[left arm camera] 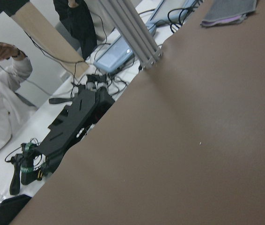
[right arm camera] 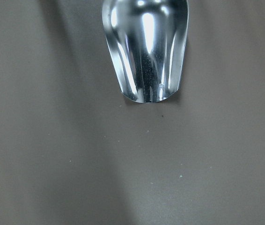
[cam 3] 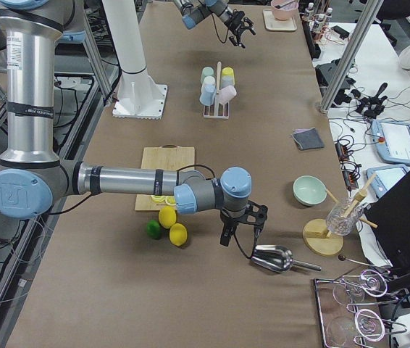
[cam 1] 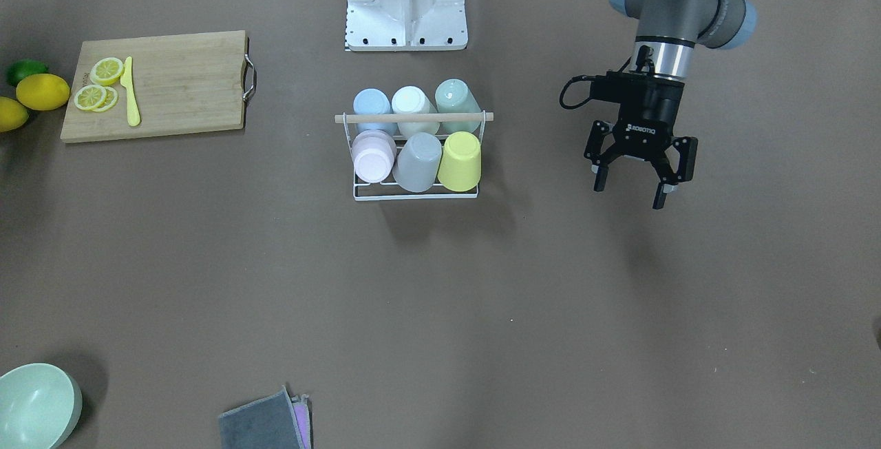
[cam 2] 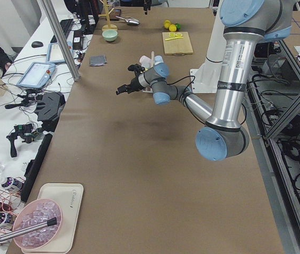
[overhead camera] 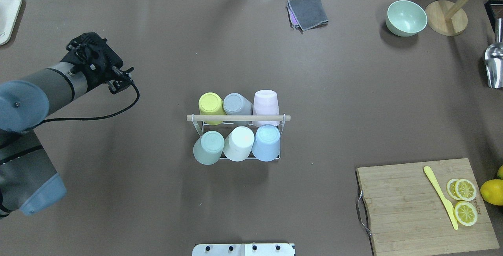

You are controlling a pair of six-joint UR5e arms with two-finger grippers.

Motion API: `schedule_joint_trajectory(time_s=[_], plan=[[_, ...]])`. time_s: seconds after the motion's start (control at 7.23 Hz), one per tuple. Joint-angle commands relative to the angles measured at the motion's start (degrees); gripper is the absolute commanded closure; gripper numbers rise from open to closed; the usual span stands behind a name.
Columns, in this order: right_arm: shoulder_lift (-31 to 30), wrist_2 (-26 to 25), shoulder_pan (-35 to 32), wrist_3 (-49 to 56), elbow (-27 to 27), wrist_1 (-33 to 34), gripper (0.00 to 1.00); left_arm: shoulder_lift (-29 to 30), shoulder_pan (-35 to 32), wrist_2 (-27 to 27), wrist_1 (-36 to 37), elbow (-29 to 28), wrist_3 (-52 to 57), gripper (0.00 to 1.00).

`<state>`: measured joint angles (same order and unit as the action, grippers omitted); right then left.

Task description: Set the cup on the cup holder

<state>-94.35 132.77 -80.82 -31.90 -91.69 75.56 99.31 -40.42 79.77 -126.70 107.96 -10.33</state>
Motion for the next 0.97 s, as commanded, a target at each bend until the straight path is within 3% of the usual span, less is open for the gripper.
schedule_joint_trajectory(time_s=[0.0, 0.14, 0.42, 0.69, 0.83], plan=[[-0.48, 0.12, -0.04, -0.27, -1.99, 0.46, 0.01, -3.75, -6.93, 12.3, 10.3, 0.76, -0.22, 0.02], [-0.66, 0.29, -0.65, -0.27, -2.26, 0.55, 0.01, -6.21, -10.0, 16.26, 12.6, 0.76, -1.0, 0.02], [-0.23, 0.3, -1.27, -0.27, -2.53, 2.12, 0.01, -8.16, -20.08, 32.48, 22.93, 0.41, -1.89, 0.02], [0.74, 0.3, -1.62, -0.27, -3.49, 6.86, 0.01, -8.43, -28.81, 47.51, 30.61, -3.71, -1.8, 0.02], [0.57, 0.21, -1.62, -0.27, -3.5, 6.96, 0.01, -8.52, -31.45, 48.63, 32.81, -4.6, -1.71, 0.02]])
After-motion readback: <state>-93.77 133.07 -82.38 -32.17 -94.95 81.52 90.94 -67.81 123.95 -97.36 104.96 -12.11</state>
